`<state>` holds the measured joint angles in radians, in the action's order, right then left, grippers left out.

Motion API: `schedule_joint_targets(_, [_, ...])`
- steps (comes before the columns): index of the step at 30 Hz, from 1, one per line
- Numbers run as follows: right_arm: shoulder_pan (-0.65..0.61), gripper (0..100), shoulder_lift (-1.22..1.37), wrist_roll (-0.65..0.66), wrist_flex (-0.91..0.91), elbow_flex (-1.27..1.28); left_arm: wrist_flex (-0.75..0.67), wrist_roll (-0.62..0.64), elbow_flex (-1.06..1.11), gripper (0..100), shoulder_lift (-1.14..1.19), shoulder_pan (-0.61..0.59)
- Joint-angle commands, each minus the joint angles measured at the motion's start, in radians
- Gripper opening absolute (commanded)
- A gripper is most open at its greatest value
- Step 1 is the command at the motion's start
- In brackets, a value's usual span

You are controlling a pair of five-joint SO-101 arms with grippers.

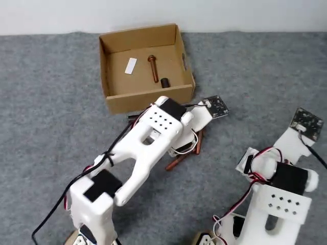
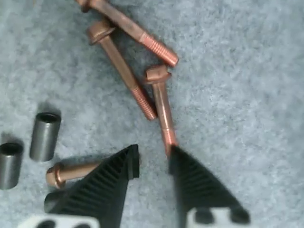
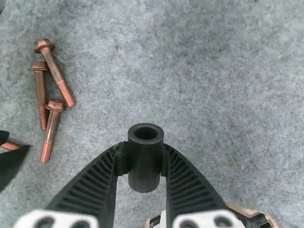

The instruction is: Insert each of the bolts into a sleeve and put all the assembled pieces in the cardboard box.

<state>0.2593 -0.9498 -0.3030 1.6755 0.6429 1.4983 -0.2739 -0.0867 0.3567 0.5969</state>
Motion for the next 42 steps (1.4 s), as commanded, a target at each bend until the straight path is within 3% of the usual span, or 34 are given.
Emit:
schedule_joint_targets(1, [0.010,0.8,-0.018,0.005,-0.018,-0.008,0.006,-0.015,-0.064,18,0.023,0.008])
schedule_joint_targets(22, [0.007,0.8,-0.018,0.003,-0.018,-0.008,0.008,-0.011,-0.315,18,0.338,0.032])
schedule_joint_targets(30, [0.007,0.8,-0.018,0.003,-0.018,-0.008,0.006,-0.011,-0.315,4,0.404,0.087])
schedule_joint_targets(42, [0.007,0.8,-0.018,0.008,-0.018,-0.009,0.072,-0.011,-0.418,1,0.404,0.087])
